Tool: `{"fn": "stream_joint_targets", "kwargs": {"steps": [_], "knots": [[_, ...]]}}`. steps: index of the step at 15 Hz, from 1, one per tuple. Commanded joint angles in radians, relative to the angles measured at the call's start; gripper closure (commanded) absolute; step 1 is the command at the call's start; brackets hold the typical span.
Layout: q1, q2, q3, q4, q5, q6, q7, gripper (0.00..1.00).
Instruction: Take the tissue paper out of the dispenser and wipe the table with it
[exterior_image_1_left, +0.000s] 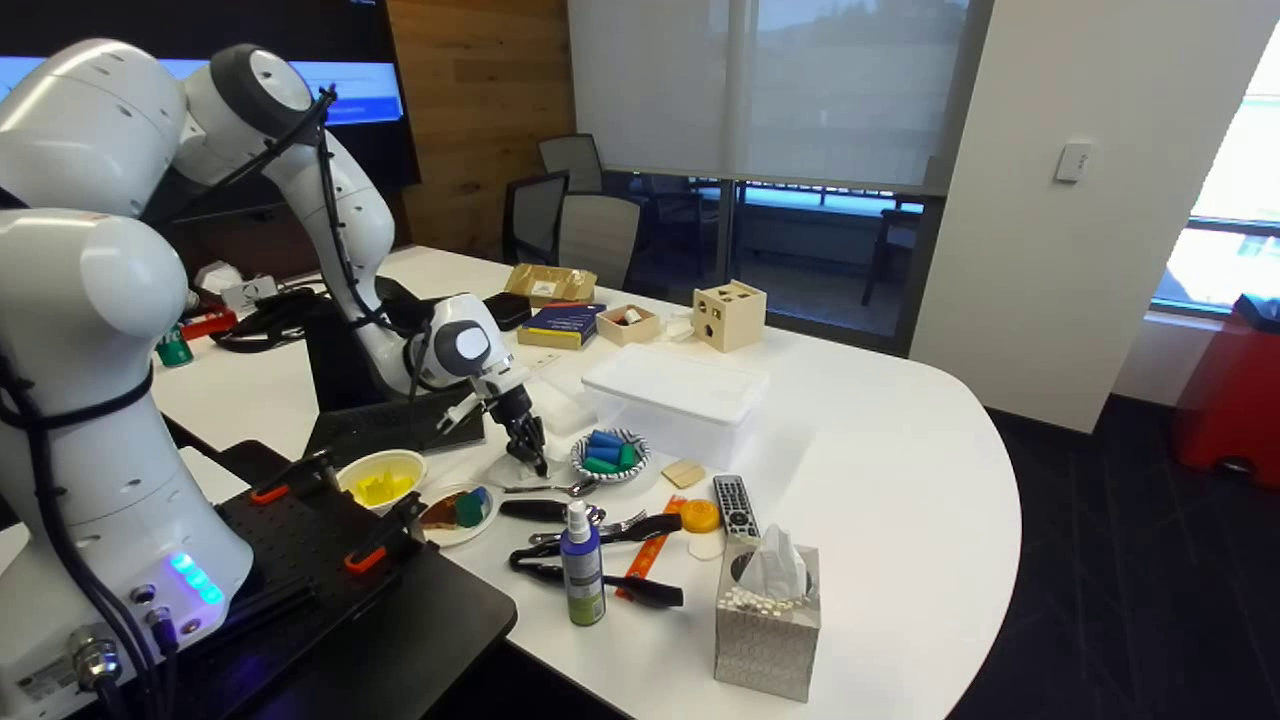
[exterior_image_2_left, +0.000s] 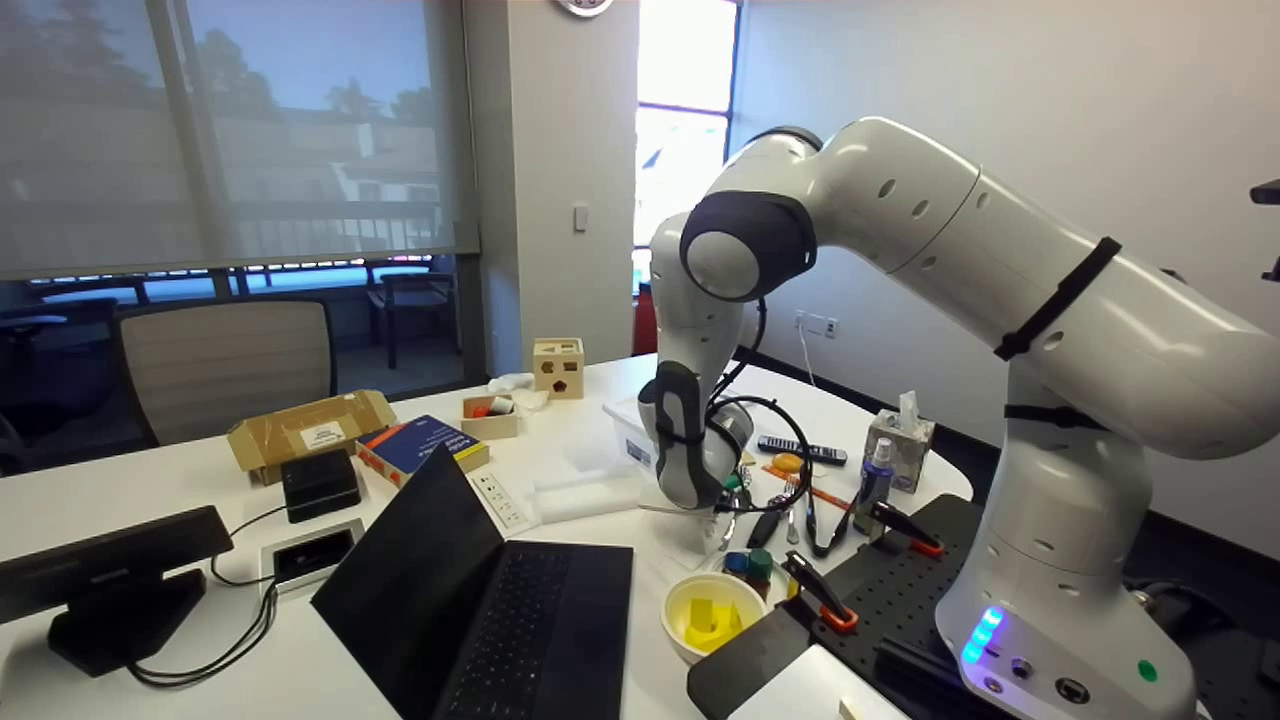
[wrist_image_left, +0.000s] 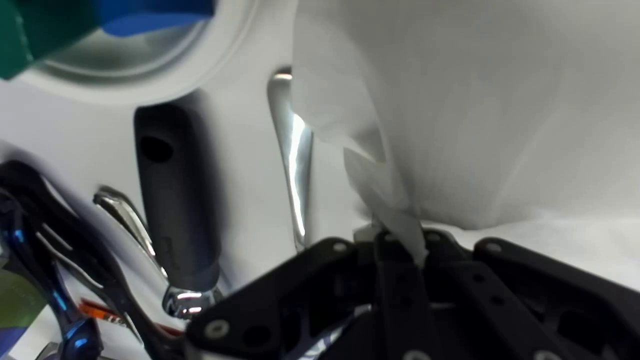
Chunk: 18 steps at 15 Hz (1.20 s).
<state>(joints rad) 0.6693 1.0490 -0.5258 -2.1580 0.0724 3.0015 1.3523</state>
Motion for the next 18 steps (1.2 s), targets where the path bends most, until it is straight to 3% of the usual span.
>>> {"fn": "stream_joint_targets", "kwargs": {"steps": [1,5,12,18], "knots": [[-0.016,-0.048,0.063,-0.009,0.015,-0.03,-0.053,1.0],[-0.035,-0.044,0.085,0.04,0.021,-0.06,-0.044,1.0],[-0.094,0.011,0.046,0.154,0.002,-0.119,-0.015,1.0],[-0.123,-0.023,0.068,0.095,-0.011,-0.114,-0.036,1.0]]}}
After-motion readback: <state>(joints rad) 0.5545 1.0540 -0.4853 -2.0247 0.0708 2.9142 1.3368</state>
